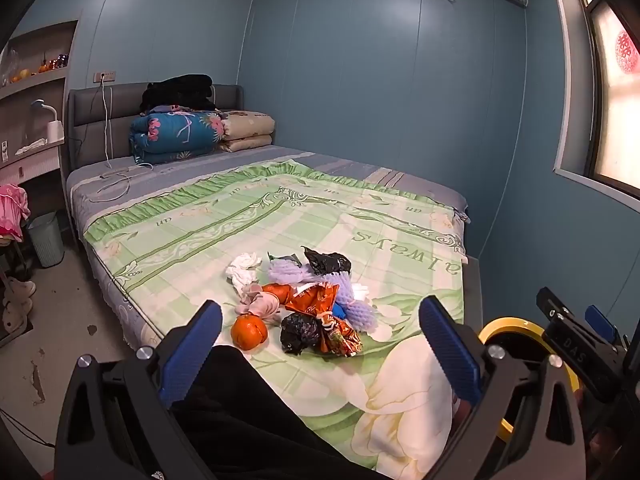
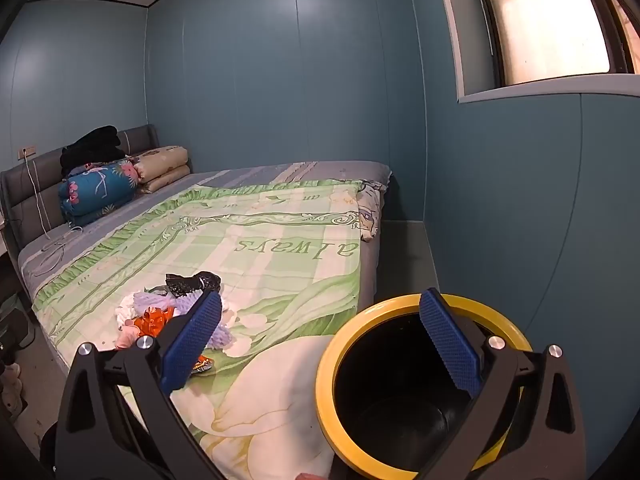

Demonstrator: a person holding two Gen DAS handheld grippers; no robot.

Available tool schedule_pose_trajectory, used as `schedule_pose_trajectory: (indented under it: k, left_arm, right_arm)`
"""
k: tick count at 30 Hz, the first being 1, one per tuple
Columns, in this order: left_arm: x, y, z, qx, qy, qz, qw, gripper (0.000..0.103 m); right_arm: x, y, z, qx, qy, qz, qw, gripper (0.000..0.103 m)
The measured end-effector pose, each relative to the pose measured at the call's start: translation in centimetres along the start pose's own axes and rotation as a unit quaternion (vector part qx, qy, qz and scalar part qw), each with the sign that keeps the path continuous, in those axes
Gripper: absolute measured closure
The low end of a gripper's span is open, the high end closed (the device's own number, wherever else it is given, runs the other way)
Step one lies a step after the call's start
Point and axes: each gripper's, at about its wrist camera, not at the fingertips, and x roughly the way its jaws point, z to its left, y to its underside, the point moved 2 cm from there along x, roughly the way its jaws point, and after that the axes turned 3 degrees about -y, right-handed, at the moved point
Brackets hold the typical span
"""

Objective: Collect trash

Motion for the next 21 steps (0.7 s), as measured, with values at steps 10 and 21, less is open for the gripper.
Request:
schedule_pose_trajectory:
  k: [10, 21]
  left_arm:
    - [-0.07, 0.00, -0.08, 0.003, -0.001, -0.002, 1.0000, 0.008]
    - [-0.10, 0.00, -0.03, 0.002, -0.002, -0.001, 1.0000, 0.008]
  right_arm:
    - [0.11, 0.17, -0.04, 0.002, 0.000, 0.000, 1.000, 0.008]
    - [0.22, 0.40, -0.10, 0.003, 0.001, 0.003, 1.000, 0.008]
